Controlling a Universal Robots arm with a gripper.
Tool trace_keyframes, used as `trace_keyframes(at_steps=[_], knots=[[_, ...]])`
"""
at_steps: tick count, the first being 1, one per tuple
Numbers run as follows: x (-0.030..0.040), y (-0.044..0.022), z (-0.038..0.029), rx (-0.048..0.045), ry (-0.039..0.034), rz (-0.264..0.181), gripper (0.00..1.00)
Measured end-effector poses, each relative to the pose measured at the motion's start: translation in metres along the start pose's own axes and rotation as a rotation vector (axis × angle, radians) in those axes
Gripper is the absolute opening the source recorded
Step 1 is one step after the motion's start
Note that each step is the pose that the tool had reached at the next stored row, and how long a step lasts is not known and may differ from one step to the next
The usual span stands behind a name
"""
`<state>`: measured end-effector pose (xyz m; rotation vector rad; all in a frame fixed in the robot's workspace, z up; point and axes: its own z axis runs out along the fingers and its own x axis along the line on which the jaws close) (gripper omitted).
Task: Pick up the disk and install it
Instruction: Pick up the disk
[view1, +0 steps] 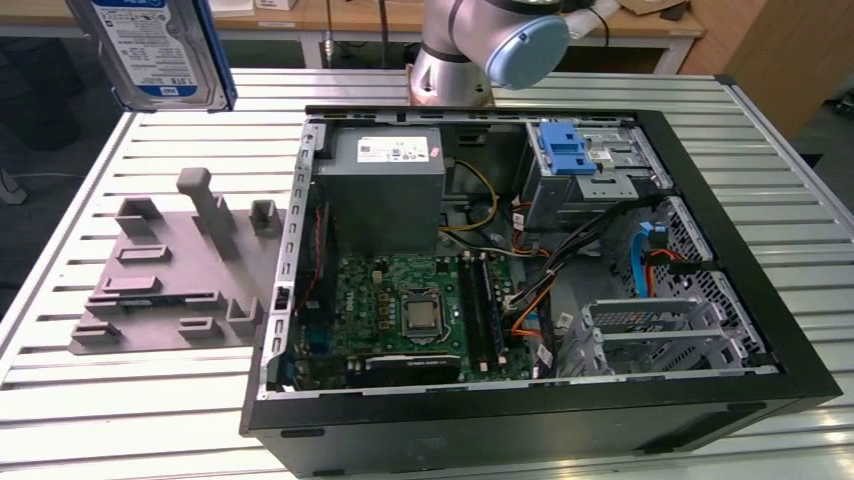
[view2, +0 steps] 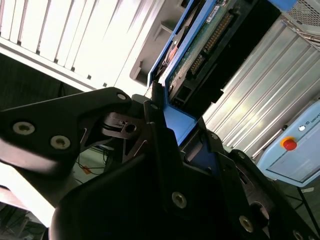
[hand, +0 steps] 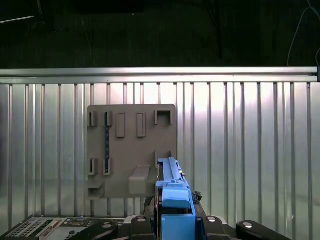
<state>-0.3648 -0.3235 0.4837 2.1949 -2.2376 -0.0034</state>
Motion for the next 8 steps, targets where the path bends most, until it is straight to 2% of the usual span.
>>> trace_keyframes(at_steps=[8], knots=[[-0.0001, -0.0061, 0.0000, 0.0000, -0.0001, 0.000, 0.36]])
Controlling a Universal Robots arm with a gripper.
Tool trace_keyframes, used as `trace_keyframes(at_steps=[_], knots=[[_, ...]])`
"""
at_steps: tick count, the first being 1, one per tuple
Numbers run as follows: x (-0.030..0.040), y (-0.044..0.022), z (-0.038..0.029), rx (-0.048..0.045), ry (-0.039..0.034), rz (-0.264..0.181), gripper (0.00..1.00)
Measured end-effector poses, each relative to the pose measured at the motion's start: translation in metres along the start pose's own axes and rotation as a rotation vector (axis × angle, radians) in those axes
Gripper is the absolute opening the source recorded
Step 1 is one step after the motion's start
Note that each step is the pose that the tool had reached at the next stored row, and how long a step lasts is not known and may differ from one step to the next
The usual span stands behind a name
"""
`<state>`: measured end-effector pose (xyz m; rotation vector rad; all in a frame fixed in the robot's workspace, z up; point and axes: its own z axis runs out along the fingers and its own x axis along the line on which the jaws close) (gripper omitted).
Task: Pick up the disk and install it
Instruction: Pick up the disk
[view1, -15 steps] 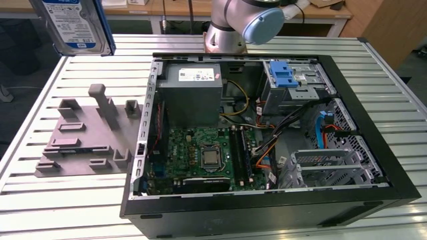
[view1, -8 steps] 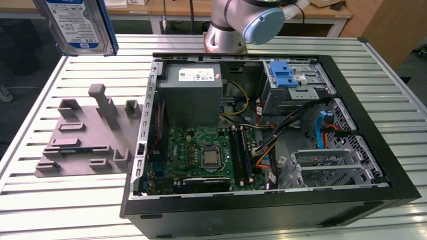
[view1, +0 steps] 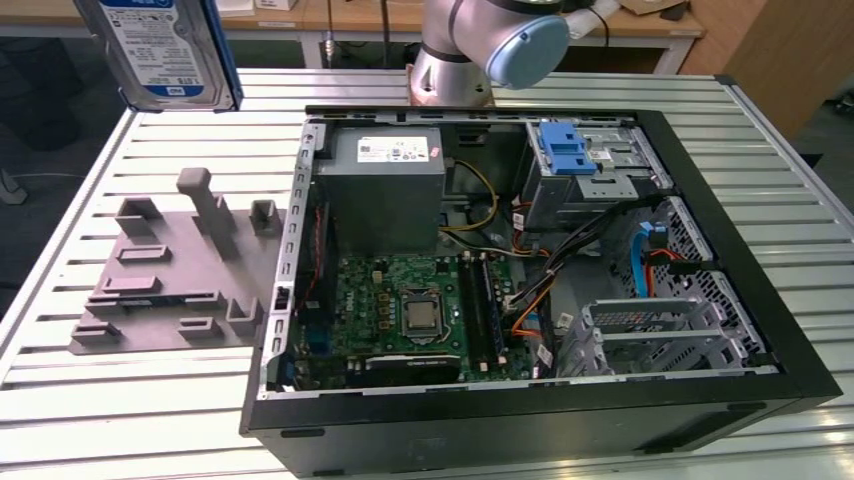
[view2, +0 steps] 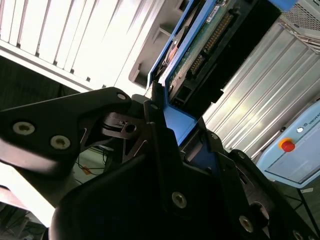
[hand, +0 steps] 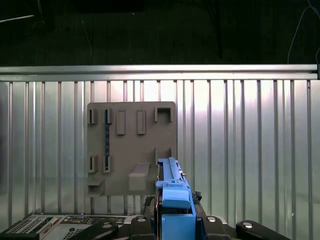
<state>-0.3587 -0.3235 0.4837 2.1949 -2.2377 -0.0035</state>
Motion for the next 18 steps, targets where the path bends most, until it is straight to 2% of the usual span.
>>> trace_keyframes(at_steps=[18], knots=[[-0.0002, -0.0105, -0.0001, 0.0000, 0.0000, 0.000, 0.36]])
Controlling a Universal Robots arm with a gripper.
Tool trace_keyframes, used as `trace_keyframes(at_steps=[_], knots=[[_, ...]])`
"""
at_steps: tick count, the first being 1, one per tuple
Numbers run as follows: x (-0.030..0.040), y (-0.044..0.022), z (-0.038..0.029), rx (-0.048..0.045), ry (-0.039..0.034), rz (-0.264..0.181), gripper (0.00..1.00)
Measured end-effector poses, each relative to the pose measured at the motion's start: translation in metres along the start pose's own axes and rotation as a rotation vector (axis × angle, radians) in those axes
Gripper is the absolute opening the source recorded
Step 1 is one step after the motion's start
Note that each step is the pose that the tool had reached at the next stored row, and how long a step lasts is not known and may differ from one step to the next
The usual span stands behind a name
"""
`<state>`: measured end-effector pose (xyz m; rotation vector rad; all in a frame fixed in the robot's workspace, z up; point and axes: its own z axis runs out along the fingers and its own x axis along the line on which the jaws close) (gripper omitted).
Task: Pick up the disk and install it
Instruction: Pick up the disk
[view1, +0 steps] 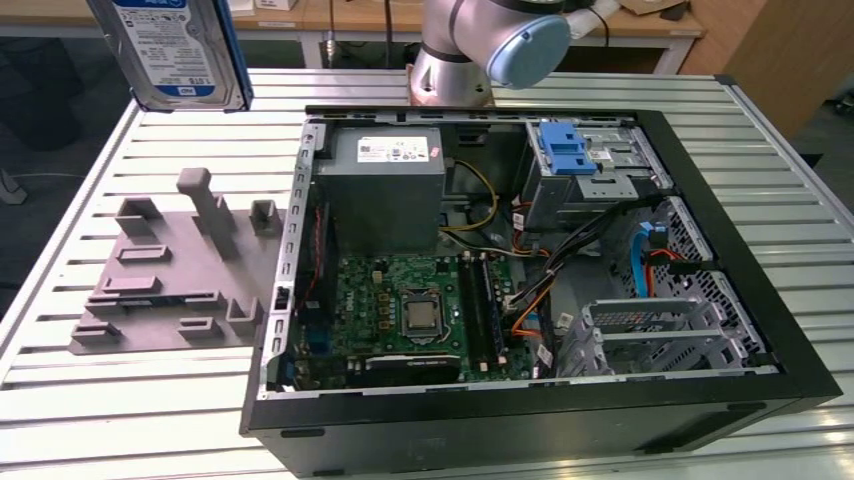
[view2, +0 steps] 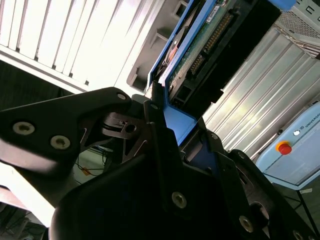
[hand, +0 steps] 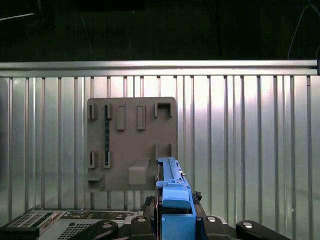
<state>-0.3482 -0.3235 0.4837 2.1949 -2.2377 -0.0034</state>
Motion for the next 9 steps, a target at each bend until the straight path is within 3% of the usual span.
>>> trace_keyframes(at_steps=[9], knots=[[-0.0001, -0.0058, -0.0001, -0.0001, 0.0001, 0.000, 0.36]])
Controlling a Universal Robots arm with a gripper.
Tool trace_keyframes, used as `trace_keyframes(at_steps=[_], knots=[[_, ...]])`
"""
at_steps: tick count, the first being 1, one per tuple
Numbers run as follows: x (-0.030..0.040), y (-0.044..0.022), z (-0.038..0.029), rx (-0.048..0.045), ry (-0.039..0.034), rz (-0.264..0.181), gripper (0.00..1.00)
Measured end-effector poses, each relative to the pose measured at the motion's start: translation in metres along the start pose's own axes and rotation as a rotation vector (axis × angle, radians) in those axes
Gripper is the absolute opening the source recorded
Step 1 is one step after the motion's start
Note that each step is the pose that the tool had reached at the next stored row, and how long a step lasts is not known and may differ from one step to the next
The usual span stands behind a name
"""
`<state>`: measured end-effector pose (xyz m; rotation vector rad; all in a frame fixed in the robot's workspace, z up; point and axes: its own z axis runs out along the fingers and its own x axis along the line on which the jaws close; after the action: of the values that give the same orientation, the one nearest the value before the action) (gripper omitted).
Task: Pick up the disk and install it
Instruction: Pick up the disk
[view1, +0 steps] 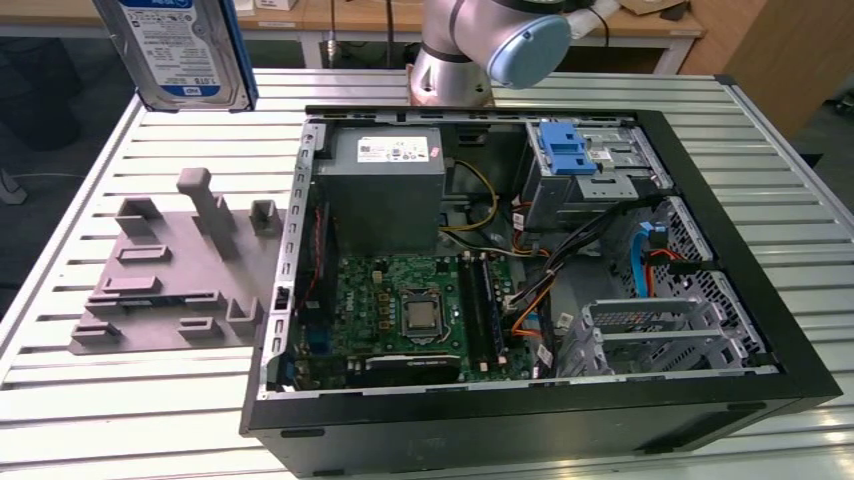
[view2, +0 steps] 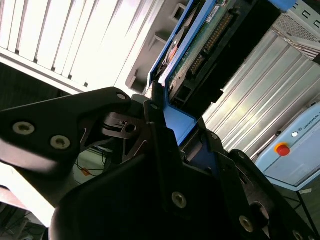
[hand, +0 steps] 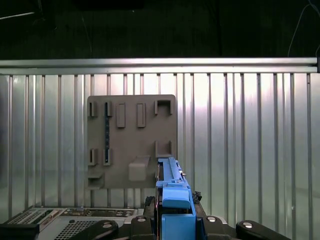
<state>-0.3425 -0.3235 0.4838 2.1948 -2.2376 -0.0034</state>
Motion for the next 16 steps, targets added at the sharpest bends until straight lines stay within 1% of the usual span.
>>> trace_keyframes(at_steps=[12, 16], knots=[[-0.0001, -0.0071, -0.0001, 0.0000, 0.0000, 0.000, 0.36], [-0.0002, -0.0084, 0.0000, 0.0000, 0.0000, 0.000, 0.36]])
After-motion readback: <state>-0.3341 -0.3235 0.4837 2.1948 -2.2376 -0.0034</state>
